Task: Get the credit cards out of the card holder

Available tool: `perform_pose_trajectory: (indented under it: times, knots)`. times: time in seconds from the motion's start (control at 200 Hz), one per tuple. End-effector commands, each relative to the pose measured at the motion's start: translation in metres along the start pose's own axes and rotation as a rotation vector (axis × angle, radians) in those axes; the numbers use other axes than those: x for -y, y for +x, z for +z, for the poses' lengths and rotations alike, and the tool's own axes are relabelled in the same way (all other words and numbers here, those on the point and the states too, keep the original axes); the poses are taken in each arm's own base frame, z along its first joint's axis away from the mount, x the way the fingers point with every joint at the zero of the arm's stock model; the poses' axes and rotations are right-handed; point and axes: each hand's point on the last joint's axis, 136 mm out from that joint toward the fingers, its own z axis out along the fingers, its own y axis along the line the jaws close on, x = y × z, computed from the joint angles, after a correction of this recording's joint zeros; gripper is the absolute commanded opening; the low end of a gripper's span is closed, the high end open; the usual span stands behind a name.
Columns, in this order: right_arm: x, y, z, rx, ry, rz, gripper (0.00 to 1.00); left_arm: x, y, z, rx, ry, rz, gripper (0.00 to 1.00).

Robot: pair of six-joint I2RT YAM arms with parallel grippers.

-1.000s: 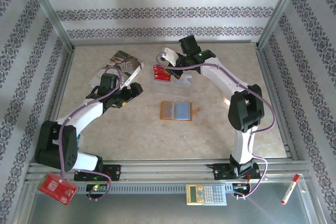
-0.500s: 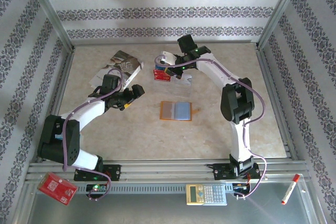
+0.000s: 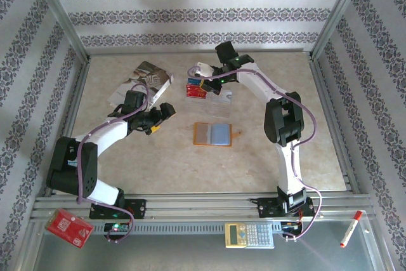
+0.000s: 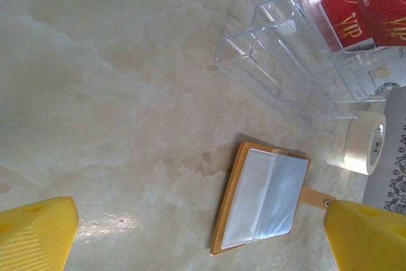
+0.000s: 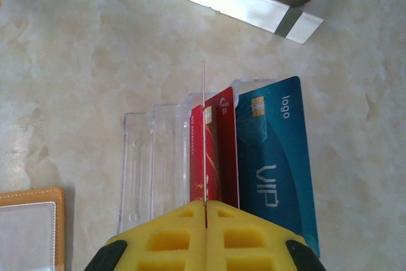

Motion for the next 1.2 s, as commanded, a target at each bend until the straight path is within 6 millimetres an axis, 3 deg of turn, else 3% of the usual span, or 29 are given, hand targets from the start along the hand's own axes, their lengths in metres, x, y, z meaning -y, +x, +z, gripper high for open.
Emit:
perform_pose_trajectory:
  times: [0.0, 0.245, 0.365, 0.485, 0.724, 0.849, 1.024, 1.194]
  knots:
    - [0.002, -0.001, 0.003, 0.021, -0.023, -0.02, 0.0, 0.011, -0.011, -0.002, 0.022, 0.042, 0.001, 1.0]
    - [0.004, 0.002, 0.009, 0.017, -0.026, -0.018, 0.0, 0.011, -0.01, -0.003, 0.019, 0.046, 0.001, 1.0]
    - [0.004, -0.001, 0.007, 0.026, -0.026, -0.006, 0.1, 0.011, -0.01, -0.003, 0.019, 0.047, 0.002, 1.0]
    - [0.002, -0.019, -0.007, 0.087, -0.023, 0.011, 0.19, 0.013, -0.01, -0.003, 0.016, 0.053, 0.002, 1.0]
    - [0.012, -0.043, -0.041, 0.176, 0.045, 0.056, 0.21, 0.016, -0.009, -0.005, 0.015, 0.063, 0.007, 1.0]
    - [0.006, -0.054, -0.061, 0.227, 0.057, 0.11, 0.21, 0.019, -0.007, -0.007, 0.011, 0.075, 0.012, 1.0]
    - [-0.005, -0.058, -0.088, 0.284, 0.166, 0.35, 0.27, 0.033, 0.007, -0.002, -0.029, 0.097, 0.05, 1.0]
    - [-0.025, -0.024, -0.104, 0.287, 0.256, 0.755, 0.3, 0.051, 0.026, 0.014, -0.068, 0.09, 0.094, 0.93]
